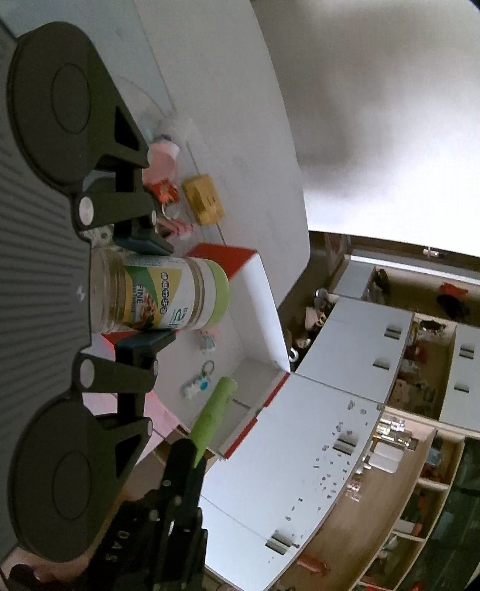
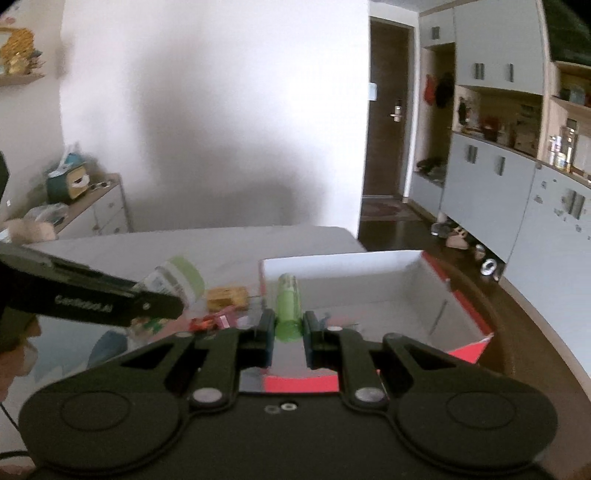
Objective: Organize rigid objects
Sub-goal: 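Carry the jar and highlighter into the red box and release both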
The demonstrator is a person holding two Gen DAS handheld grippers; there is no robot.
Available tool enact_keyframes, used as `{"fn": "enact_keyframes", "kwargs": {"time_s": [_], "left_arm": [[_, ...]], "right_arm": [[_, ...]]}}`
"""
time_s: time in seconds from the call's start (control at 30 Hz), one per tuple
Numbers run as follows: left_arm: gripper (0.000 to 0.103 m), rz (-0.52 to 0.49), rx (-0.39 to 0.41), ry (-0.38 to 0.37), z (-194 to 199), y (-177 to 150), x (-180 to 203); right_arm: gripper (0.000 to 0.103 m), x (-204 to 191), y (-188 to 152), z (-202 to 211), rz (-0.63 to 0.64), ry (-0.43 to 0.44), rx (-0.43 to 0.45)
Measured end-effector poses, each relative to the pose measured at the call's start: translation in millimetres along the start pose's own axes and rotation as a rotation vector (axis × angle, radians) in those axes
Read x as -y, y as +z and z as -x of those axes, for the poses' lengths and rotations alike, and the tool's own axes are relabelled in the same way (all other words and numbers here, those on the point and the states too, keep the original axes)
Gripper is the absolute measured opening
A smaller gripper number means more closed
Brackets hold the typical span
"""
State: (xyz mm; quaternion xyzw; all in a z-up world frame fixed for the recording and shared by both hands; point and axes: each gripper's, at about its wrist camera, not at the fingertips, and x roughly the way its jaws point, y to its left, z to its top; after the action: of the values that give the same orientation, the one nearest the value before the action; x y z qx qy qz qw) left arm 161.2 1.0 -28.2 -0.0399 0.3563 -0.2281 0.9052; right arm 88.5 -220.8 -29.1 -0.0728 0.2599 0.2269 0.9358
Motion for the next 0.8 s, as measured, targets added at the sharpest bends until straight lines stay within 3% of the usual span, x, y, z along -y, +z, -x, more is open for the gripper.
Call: {"fn": "enact_keyframes", "kwargs": {"time_s": [0.43, 0.8], "left_arm": [[0.042, -0.032, -0.06, 0.0, -53.2, 15.9, 57.3], [0.042, 0.003, -0.168, 0.081, -145.8, 36.4, 104.6]], "right_arm": [[0.015, 83.9, 2.5, -38.0, -0.025, 0.027, -0.031], [0.015, 153.6, 3.0, -104.3, 0.013, 0.101, -0.128]]}}
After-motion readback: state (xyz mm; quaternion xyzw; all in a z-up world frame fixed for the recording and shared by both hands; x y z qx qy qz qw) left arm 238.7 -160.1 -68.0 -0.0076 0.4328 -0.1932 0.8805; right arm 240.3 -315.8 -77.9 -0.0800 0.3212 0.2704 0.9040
